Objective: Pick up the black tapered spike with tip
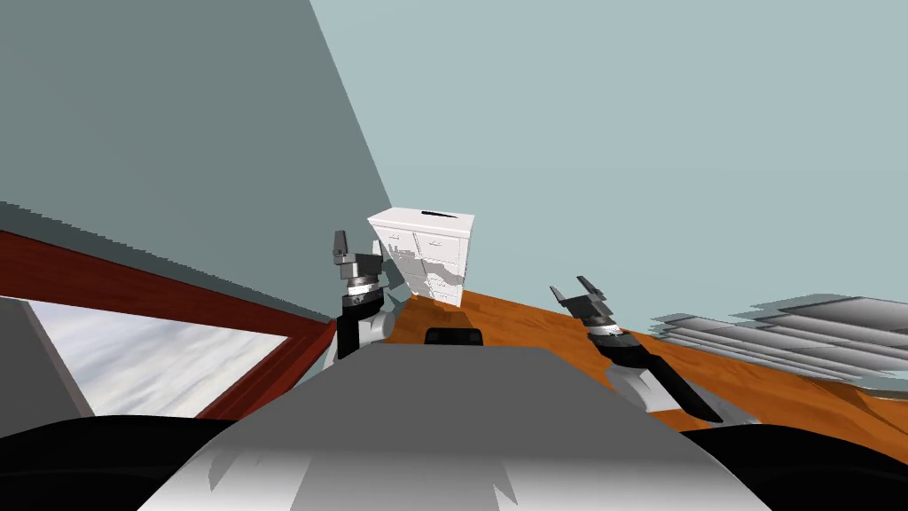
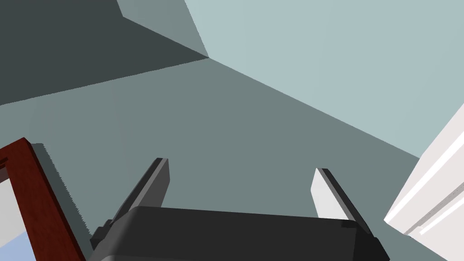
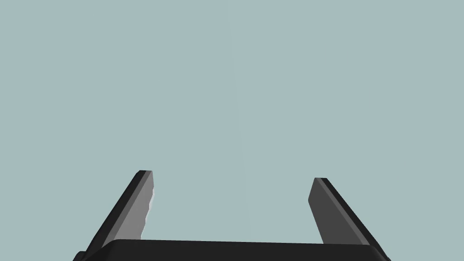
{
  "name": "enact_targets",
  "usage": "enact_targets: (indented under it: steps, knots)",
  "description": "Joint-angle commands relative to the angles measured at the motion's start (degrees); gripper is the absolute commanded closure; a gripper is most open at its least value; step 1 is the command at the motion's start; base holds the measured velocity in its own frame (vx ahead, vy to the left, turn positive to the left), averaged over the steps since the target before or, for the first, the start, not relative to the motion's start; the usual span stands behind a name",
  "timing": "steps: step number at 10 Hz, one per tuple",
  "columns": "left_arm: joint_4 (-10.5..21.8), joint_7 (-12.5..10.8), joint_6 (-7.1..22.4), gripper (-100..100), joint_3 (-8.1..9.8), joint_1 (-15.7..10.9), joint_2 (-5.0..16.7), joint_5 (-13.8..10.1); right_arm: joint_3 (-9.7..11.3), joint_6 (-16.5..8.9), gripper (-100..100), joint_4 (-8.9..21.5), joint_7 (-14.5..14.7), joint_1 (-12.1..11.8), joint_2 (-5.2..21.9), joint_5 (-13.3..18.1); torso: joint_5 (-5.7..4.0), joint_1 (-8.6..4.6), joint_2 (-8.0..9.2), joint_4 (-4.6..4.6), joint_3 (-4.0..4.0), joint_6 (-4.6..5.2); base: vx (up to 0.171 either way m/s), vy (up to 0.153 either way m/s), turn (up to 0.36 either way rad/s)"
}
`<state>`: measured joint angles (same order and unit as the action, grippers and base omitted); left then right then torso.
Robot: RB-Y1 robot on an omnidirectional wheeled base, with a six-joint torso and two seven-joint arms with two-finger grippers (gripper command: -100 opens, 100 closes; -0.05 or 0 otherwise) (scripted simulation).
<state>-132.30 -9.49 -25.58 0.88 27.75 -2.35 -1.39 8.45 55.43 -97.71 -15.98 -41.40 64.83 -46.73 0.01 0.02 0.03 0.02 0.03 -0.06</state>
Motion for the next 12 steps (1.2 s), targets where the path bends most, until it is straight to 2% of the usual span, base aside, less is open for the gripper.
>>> enact_targets:
  steps: [1, 2, 3, 5, 6, 7, 8, 10, 11, 12]
  knots:
    - [0.00, 0.00, 0.00, 0, 0.00, 0.00, 0.00, 0.00, 1.83, 0.56, -100, 2.00, -0.56, -0.08, 2.86, -0.48, 0.00, 0.00, 0.00, 0.00, 0.00, 0.00, 0.025, 0.022, 0.236]
    - [0.00, 0.00, 0.00, 0, 0.00, -0.01, 0.00, 0.00, 1.83, 0.56, -100, 2.00, -0.56, -0.08, 4.62, -0.48, 0.00, 0.02, -0.02, -0.01, -0.01, -0.04, 0.024, 0.016, 0.125]
    - [0.00, 0.00, 0.00, 0, 0.00, 0.00, 0.00, 0.00, 3.57, 1.21, -100, 4.06, -1.10, -0.08, 6.40, -0.80, 0.00, 0.01, -0.02, 0.00, -0.01, 0.01, 0.032, 0.024, 0.194]
    - [0.00, 0.00, 0.00, 0, 0.00, 0.00, 0.00, 0.00, 3.57, 1.21, -100, 4.06, -1.10, -0.08, 8.93, -0.80, 0.01, 0.03, -0.03, -0.01, -0.02, 0.01, 0.018, 0.014, 0.063]
    - [0.00, 0.00, 0.00, 0, 0.00, 0.00, 0.00, 0.00, 5.33, 1.91, -100, 6.17, -1.59, -0.13, 11.12, -1.09, -0.01, 0.00, 0.04, 0.01, 0.02, 0.03, 0.016, 0.022, 0.261]
    - [0.00, 0.00, 0.00, 0, -0.01, -0.01, 0.00, 0.00, 5.33, 1.91, -100, 6.17, -1.59, -0.13, 12.76, -1.09, 0.00, 0.03, 0.01, 0.00, 0.00, -0.04, 0.020, 0.012, 0.113]
    - [0.00, 0.00, 0.00, 0, 0.00, 0.00, 0.00, 0.00, 7.10, 2.68, -100, 8.35, -2.01, -0.26, 14.61, -1.34, 0.00, 0.01, 0.01, 0.00, 0.01, 0.03, 0.031, 0.023, 0.178]
    - [0.00, 0.00, 0.00, 0, 0.00, 0.00, 0.00, 0.00, 7.10, 2.68, -100, 8.35, -2.01, -0.26, 17.33, -1.34, 0.00, 0.03, -0.04, -0.01, -0.02, 0.02, 0.025, 0.013, 0.062]
    - [0.00, 0.00, 0.00, 0, 0.00, 0.01, 0.00, 0.00, 8.86, 3.50, -100, 10.57, -2.35, -0.45, 19.46, -1.55, 0.00, 0.01, 0.01, 0.00, 0.01, 0.04, 0.031, 0.018, 0.232]
    - [0.00, 0.00, 0.00, 0, 0.00, 0.00, 0.00, 0.00, 8.86, 3.50, -100, 10.57, -2.35, -0.45, 21.16, -1.55, 0.00, 0.03, -0.03, -0.01, -0.02, -0.02, 0.030, 0.015, 0.144]
